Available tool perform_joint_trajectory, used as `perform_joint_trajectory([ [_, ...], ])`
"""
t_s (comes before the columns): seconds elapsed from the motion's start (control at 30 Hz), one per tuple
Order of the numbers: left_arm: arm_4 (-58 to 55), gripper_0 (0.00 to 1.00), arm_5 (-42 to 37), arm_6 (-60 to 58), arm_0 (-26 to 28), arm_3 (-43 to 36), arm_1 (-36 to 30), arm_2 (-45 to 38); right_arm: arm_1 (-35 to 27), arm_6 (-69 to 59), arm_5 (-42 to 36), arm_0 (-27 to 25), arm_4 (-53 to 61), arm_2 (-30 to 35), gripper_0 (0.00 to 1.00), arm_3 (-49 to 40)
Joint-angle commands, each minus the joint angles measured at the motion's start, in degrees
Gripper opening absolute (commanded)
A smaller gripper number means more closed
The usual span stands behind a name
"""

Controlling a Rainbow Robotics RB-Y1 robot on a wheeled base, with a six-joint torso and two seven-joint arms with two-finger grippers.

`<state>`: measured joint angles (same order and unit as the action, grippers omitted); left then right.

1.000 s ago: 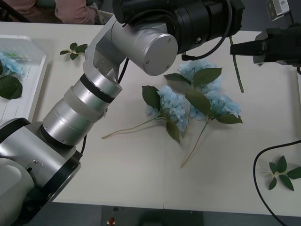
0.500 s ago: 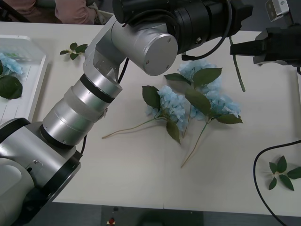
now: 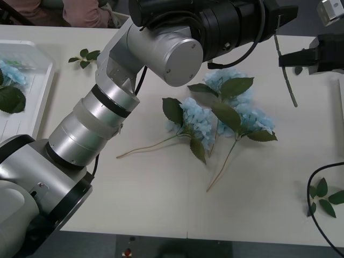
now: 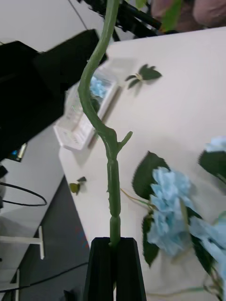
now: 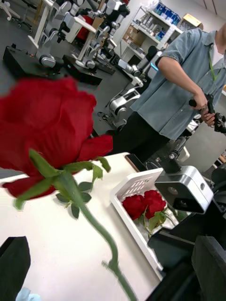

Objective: Put the red flowers into the right box and the blue flowers into the left box

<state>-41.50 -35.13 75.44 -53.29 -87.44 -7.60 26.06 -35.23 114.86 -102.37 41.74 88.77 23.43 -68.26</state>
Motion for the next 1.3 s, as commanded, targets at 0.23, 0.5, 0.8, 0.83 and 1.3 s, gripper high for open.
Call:
perform_joint_trajectory([
  [0.23,-1.7,1.0,-9.1,-1.7,2.9,-9.1,-10.5,-0.7,-10.9,-3.5,0.3,-2.2,-6.4,3.0,0.0,-1.7],
  [0.5,-6.6,1.0,-25.3,2.5,11.8,-26.7,-27.4,-0.7,-19.0,-5.4,2.8,-6.8,-14.6,5.7,0.0,-1.7],
  [0.8,-16.8,1.0,-26.0,25.5,17.4,-23.7,-36.3,3.0,-24.4,-7.6,10.3,-11.9,-26.0,6.3,0.0,-1.6],
  [0.83,-16.6,1.0,-26.0,27.7,17.0,-22.1,-36.2,4.1,-24.7,-8.0,11.2,-12.3,-28.2,6.3,0.0,-1.6],
  [1.3,-14.9,1.0,-24.8,42.7,5.0,-0.5,-26.9,18.1,-27.4,-12.6,24.2,-12.6,-44.0,5.6,0.0,6.9],
])
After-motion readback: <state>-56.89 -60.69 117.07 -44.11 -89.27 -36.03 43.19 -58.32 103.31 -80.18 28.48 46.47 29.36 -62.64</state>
